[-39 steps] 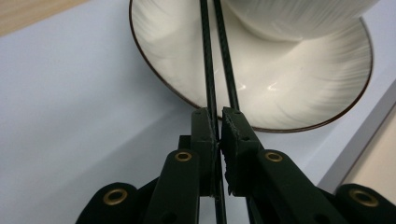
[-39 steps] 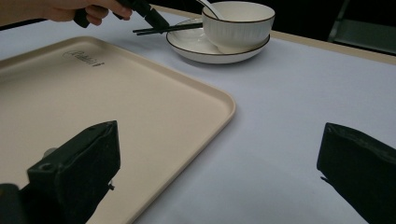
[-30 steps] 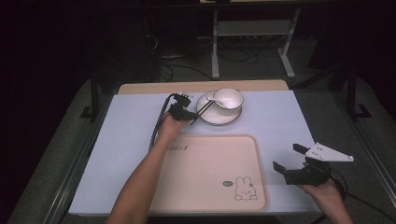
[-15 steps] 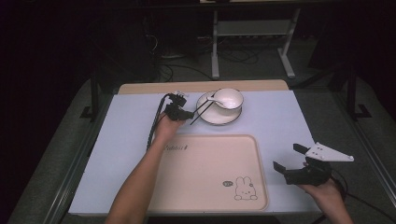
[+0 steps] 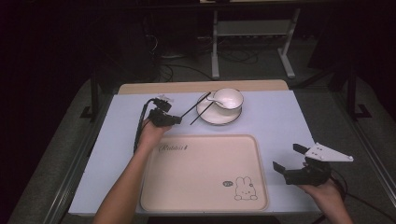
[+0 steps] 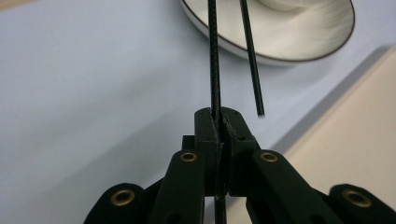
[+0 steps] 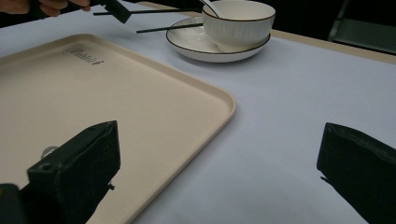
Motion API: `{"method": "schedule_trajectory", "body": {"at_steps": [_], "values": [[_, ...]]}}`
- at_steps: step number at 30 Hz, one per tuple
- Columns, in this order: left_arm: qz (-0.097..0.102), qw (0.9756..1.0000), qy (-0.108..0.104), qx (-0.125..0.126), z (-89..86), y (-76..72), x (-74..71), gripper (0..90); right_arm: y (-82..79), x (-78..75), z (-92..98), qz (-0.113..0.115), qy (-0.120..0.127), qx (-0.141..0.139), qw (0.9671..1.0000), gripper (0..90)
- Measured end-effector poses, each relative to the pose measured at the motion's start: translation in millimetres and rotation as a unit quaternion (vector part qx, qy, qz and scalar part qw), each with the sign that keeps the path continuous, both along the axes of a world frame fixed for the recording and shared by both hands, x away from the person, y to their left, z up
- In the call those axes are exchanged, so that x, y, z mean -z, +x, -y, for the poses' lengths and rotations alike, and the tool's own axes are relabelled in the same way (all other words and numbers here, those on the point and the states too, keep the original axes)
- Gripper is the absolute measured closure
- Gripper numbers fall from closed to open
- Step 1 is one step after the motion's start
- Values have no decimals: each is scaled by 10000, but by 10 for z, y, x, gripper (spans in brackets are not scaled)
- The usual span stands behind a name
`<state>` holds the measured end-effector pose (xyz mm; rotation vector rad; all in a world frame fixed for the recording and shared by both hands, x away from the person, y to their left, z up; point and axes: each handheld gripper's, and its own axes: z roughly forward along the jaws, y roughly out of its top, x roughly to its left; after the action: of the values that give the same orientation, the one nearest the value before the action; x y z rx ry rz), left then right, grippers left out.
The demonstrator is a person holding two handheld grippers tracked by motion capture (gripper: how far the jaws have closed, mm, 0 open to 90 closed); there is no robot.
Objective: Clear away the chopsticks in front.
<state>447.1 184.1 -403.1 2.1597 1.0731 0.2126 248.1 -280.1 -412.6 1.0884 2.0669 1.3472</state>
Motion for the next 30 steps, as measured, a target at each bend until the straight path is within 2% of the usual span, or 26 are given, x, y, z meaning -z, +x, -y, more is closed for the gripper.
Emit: {"method": "schedule_trajectory", "body": {"at_steps": [7,9,11,12,13,16,17,21,22,23,25,26,30], "values": [[30,10000,-54,-36,-218,-217,-37,862,-1,1,0,3,-15,13,10000,0],[51,9999,-90,-41,-304,-348,-45,862,-3,0,1,9,-12,17,10000,0],[55,9999,-90,-28,-323,-390,-41,862,-3,0,1,11,-11,17,10000,0],[56,9999,-114,-32,-358,-477,-30,862,0,3,-2,7,-28,14,10000,0],[56,9999,-114,-32,-358,-477,-30,863,0,3,-2,7,-28,14,10000,0],[64,9999,-105,6,-393,-639,-43,862,-6,-2,-9,16,-40,3,10000,0],[64,9999,-105,6,-393,-639,-43,862,-6,-2,-9,16,-40,3,10000,0],[118,9999,-47,98,-420,-868,-79,862,-8,-2,-11,19,-49,7,10000,0],[126,9998,-9,140,-431,-972,-69,862,-7,2,-12,17,-70,-1,10000,0],[126,9998,-9,140,-431,-972,-69,862,-7,2,-12,17,-70,-1,10000,0],[89,9997,60,225,-446,-1149,-38,862,-6,5,-16,9,-78,-5,10000,0],[89,9997,60,225,-446,-1149,-38,862,-5,5,-17,9,-80,-6,10000,0],[46,9994,97,326,-477,-1368,-17,862,-1,4,-19,6,-88,7,10000,0]]}}
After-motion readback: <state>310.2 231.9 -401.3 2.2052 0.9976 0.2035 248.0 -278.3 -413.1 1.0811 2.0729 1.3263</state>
